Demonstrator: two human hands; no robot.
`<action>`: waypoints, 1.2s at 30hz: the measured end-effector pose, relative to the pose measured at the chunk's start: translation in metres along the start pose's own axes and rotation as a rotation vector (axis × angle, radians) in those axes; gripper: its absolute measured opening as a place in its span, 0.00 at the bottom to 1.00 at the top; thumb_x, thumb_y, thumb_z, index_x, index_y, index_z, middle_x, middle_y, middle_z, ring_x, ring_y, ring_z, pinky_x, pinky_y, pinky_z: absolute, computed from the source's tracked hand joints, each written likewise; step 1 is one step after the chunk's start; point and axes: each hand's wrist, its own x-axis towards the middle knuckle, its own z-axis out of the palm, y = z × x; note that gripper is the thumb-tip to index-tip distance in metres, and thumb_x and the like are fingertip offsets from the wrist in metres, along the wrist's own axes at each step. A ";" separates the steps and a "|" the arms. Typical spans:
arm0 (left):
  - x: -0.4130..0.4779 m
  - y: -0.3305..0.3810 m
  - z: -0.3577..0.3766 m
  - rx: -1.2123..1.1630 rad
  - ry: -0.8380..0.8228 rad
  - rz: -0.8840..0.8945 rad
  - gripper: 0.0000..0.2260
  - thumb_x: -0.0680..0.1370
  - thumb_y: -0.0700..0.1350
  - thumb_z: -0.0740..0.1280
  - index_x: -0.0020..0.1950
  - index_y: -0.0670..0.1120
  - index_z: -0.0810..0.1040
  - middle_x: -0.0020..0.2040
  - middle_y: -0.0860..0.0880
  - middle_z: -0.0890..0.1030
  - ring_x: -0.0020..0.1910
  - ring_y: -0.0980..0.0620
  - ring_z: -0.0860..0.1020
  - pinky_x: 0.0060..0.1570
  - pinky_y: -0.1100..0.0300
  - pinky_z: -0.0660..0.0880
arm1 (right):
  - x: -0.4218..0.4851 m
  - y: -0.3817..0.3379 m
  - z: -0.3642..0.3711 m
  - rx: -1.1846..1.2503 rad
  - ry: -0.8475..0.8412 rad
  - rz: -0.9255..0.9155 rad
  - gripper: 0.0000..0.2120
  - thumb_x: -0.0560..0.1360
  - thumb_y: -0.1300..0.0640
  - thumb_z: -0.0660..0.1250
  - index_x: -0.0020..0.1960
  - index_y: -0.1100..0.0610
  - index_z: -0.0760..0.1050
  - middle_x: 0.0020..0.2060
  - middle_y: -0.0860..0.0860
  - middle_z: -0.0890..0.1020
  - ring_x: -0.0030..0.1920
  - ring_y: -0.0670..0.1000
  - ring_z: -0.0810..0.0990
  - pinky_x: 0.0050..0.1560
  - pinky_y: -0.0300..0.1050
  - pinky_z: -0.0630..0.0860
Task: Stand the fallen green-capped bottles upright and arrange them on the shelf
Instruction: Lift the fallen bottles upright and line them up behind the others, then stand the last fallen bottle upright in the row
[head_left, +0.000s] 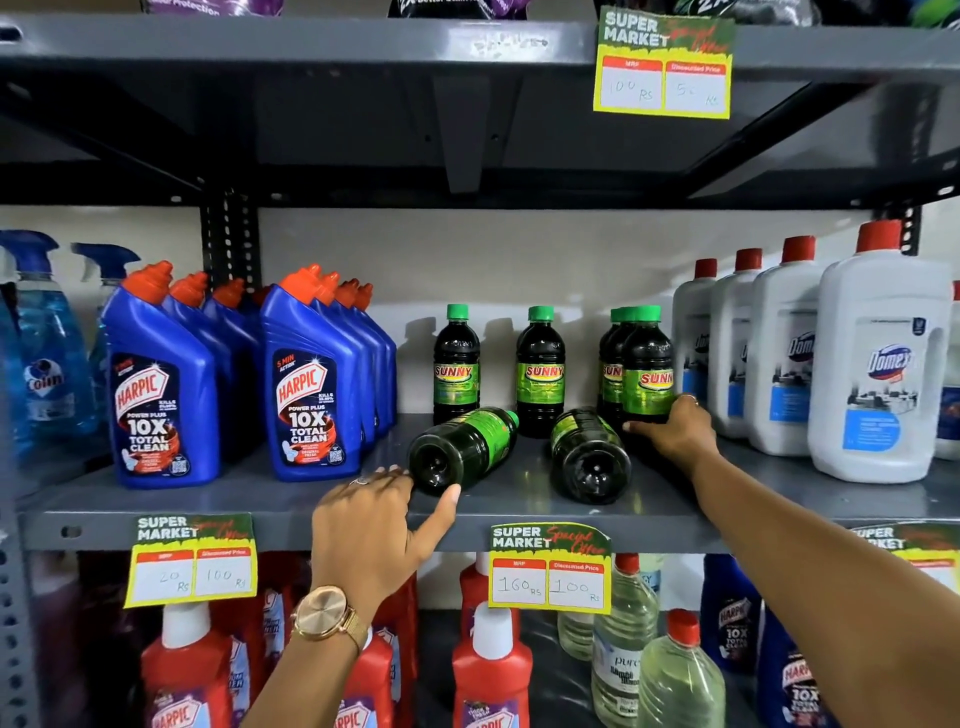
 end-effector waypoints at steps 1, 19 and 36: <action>0.000 0.000 0.000 0.000 -0.003 -0.001 0.28 0.75 0.66 0.52 0.29 0.47 0.75 0.27 0.50 0.79 0.27 0.47 0.77 0.27 0.59 0.68 | 0.000 0.000 -0.001 -0.011 0.011 0.001 0.33 0.66 0.52 0.79 0.61 0.67 0.69 0.59 0.64 0.78 0.61 0.64 0.76 0.58 0.54 0.73; 0.001 0.004 -0.007 -0.007 -0.015 -0.005 0.28 0.75 0.65 0.51 0.29 0.46 0.74 0.27 0.49 0.78 0.27 0.48 0.76 0.27 0.60 0.66 | -0.052 -0.058 -0.021 -0.063 -0.381 0.135 0.57 0.52 0.16 0.58 0.60 0.63 0.75 0.47 0.62 0.82 0.41 0.58 0.82 0.40 0.46 0.78; 0.001 0.002 -0.003 -0.020 0.024 -0.013 0.26 0.74 0.65 0.54 0.26 0.47 0.70 0.23 0.50 0.74 0.22 0.49 0.72 0.26 0.63 0.59 | -0.054 -0.078 0.017 0.257 -0.138 -0.219 0.21 0.64 0.41 0.76 0.37 0.58 0.75 0.29 0.49 0.77 0.32 0.51 0.76 0.34 0.46 0.74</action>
